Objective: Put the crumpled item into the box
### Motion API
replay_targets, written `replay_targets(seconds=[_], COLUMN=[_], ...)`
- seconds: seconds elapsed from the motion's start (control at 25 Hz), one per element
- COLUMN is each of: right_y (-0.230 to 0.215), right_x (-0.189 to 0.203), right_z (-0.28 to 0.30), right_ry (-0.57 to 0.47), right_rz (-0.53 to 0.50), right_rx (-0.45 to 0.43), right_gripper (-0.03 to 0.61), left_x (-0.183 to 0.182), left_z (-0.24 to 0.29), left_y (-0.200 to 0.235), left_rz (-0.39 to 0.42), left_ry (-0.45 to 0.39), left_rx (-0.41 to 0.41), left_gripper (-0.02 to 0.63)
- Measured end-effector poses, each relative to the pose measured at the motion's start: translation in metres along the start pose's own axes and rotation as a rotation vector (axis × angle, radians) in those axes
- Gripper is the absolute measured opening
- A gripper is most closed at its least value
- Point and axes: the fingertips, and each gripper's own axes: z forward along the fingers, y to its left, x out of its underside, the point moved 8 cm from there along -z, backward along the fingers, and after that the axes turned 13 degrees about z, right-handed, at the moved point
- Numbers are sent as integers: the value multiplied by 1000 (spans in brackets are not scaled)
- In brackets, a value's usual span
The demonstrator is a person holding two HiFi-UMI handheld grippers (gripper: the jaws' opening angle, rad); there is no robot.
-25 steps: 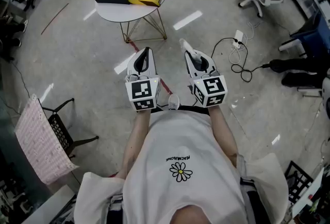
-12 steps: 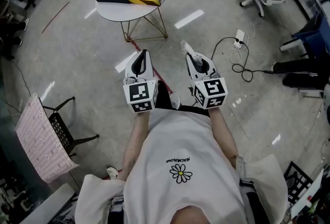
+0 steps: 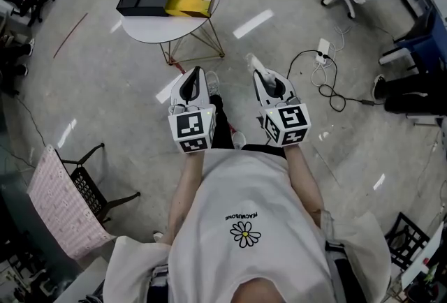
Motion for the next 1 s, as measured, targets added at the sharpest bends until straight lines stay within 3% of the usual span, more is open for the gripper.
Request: replay_targets(seconds=[0.44,1.0], right_y=[-34,-59], right_x=[-37,-123], right_z=[100,310], right_ry=[23,27], right_rz=[5,34], right_rx=[41,71], right_gripper=[41,41], left_x=[-8,-27], left_z=[111,298], left_y=[52,188], left_rz=[-21,-27], left_ry=[9,20], left_rx=[40,70], left_gripper=[-2,-2])
